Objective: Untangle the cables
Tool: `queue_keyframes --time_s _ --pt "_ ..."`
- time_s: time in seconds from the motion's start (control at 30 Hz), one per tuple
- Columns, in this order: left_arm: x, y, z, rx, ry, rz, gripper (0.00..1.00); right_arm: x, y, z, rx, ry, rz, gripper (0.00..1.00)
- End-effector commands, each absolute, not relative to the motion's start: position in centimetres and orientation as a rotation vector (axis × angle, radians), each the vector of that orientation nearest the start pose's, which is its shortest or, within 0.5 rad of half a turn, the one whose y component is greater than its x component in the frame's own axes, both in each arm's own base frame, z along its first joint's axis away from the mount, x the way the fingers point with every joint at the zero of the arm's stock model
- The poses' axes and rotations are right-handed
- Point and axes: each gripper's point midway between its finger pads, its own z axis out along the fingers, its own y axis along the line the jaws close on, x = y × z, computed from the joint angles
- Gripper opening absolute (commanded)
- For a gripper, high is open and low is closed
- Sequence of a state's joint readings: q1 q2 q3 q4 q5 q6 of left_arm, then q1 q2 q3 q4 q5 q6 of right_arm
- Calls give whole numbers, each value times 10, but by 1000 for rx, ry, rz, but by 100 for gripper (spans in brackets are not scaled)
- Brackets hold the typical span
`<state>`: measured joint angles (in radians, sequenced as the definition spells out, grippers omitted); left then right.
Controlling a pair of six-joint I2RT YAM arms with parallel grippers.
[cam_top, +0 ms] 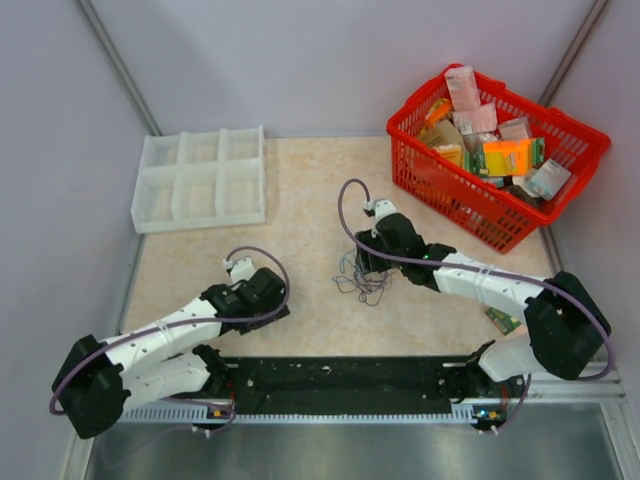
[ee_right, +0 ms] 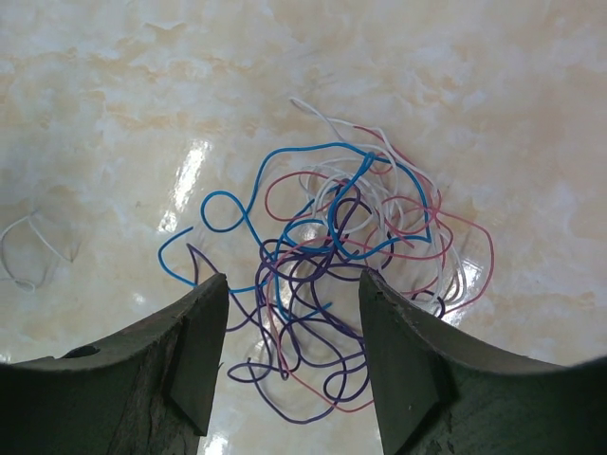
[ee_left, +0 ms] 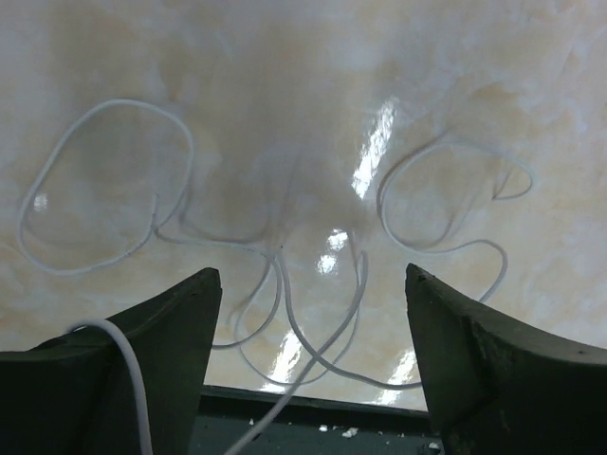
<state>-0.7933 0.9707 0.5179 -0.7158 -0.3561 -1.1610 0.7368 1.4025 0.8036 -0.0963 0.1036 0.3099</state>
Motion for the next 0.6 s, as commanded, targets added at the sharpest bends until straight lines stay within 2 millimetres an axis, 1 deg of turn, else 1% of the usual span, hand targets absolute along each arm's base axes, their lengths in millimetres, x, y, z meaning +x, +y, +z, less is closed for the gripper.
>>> queue_keyframes --time_s 0.0,0.07,0.13,0.17,0.23,0.27,0.3,0.33,0.4,0.47,0.5,0.57 --pt "159 -159 42 -510 2635 -344 70 285 255 134 -413 2172 508 57" --pt "157 -168 39 -496 2645 -405 50 282 252 136 -408 2165 511 57" --pt "162 -170 42 -487 2616 -433 32 280 248 129 -403 2168 498 57" --pt "166 -170 47 -483 2589 -439 23 280 247 128 -400 2165 496 57" --pt "181 -171 67 -446 2498 -457 9 279 247 123 -396 2163 502 57" --pt "191 -169 80 -435 2435 -458 5 279 247 120 -396 2163 502 57" --pt "202 -170 97 -395 2373 -467 3 279 247 118 -387 2166 508 57" --pt "215 -171 118 -370 2304 -482 0 279 248 118 -388 2173 512 57" --pt "237 -162 155 -338 2208 -457 0 280 248 119 -385 2164 505 57" --pt "265 -142 185 -376 2142 -436 0 283 243 118 -358 2159 475 57" --pt "277 -134 197 -400 2124 -445 0 285 240 117 -348 2159 455 57" --pt "307 -107 220 -454 2061 -408 0 287 236 119 -334 2151 436 57"
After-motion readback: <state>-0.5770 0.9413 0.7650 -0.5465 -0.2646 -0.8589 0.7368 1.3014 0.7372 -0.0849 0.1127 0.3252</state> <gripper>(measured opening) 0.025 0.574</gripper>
